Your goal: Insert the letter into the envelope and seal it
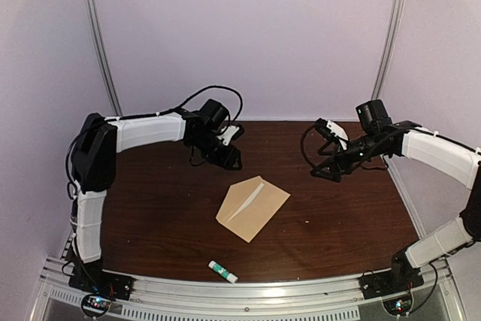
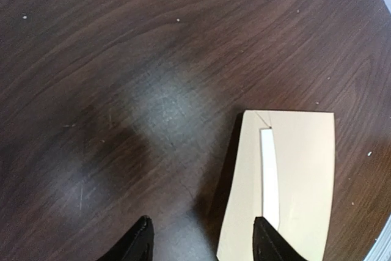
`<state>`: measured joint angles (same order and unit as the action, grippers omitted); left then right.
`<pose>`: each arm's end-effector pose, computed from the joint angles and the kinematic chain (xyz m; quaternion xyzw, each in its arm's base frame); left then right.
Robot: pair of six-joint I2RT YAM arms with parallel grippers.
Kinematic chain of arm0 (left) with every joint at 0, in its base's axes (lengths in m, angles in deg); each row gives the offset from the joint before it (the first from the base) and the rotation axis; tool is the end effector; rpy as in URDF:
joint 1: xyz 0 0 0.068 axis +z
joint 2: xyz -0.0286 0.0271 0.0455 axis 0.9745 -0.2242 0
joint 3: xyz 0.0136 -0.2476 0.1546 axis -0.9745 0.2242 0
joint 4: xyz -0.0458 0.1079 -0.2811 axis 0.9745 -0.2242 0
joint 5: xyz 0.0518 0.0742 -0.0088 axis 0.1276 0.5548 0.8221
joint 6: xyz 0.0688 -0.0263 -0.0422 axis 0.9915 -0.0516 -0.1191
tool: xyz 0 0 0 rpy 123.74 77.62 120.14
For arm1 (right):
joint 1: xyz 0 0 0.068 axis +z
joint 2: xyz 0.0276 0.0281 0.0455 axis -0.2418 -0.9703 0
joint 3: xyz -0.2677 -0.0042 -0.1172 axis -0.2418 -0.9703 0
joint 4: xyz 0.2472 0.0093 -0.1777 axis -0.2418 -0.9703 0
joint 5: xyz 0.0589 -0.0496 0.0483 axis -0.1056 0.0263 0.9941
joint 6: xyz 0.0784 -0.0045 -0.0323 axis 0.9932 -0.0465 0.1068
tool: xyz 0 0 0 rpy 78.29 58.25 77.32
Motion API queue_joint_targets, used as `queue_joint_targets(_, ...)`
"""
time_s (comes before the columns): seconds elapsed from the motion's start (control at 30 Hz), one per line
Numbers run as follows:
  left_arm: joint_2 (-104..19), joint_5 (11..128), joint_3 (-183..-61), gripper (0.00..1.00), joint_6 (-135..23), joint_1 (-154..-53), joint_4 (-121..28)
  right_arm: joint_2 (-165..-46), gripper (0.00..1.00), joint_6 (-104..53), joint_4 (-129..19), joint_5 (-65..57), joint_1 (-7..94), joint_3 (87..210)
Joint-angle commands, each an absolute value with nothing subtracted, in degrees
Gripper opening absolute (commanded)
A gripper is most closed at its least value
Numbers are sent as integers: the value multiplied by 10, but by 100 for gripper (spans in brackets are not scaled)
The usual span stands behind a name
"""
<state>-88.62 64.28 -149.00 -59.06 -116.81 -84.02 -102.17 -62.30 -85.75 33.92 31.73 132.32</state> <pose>0.4016 -0.3569 0.1743 0.2396 0.9253 -0.2254 0.1887 0.3050 0.1532 0.2608 -0.4714 0.7384 0.3242 0.3570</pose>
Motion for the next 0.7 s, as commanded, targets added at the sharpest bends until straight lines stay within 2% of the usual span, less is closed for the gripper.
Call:
queue_joint_targets(0.0, -947, 592, -1560, 55, -546, -1166, -882, -1019, 100, -626, -837, 361, 313, 1316)
queue_joint_targets(0.13, -976, 563, -1572, 47, -551, -1166, -886, -1012, 100, -637, -841, 364, 313, 1313)
queue_joint_targets(0.27, -989, 534, -1575, 31, -560, -1166, -886, -1012, 100, -644, -842, 365, 313, 1311)
queue_joint_targets(0.43, -996, 514, -1578, 21, -568, -1166, -886, -1020, 100, -652, -849, 370, 313, 1312)
queue_joint_targets(0.63, -996, 503, -1571, 0, -580, -1166, -889, -1027, 100, -661, -859, 375, 313, 1314)
queue_joint_targets(0.67, -993, 505, -1568, 0, -586, -1166, -890, -1028, 100, -661, -859, 377, 312, 1314)
